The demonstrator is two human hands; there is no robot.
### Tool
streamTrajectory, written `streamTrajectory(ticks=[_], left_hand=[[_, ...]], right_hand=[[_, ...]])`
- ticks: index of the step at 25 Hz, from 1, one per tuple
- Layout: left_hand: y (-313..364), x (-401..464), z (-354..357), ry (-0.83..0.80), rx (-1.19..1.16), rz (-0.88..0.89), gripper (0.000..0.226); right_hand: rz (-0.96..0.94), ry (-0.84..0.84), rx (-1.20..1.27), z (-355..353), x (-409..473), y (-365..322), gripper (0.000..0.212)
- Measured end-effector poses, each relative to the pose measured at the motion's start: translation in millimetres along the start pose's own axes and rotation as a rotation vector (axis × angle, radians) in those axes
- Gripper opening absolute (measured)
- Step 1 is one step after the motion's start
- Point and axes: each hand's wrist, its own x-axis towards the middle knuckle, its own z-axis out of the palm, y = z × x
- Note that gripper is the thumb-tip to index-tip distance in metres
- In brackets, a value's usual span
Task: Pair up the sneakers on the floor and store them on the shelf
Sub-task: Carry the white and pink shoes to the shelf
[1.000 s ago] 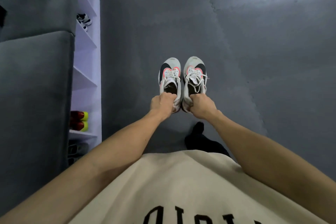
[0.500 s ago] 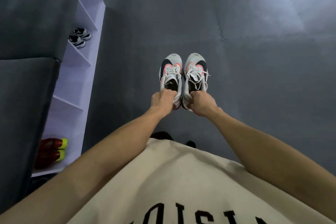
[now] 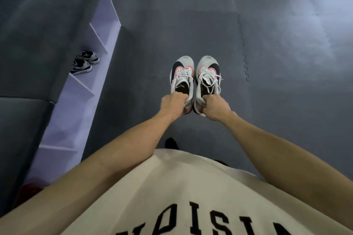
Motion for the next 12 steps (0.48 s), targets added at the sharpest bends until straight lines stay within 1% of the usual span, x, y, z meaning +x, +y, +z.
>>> streamTrajectory(ticks=[3,4,6,7,9,12], left_hand=[[-35,56,-34,0.005,0.011,-0.050,0.009],[-48,71,-42,0.007,-0.001,-0.081,0.008],[-70,92,-54,0.008,-0.013,-0.159,0.009],[-81,100,-59,0.005,-0.028,-0.205,0.008],[-107,112,-65,0.008,-0.076,-0.318,0.006],[-137,121,-73,0.048,-0.169,-0.530,0.016]], right_hand=[[-0.074,-0.020,-0.005,-29,73,-30,0.011],[-0.107,-0.035,-0.021,-36,95,-40,0.014],[-0.169,-0.078,-0.060,-47,136,-62,0.024],[-0.202,-0.099,-0.081,-50,153,-72,0.029],[-0.299,-0.168,-0.132,-55,193,-101,0.030],[-0.463,-0.263,-0.223,-60,243,-142,0.029]])
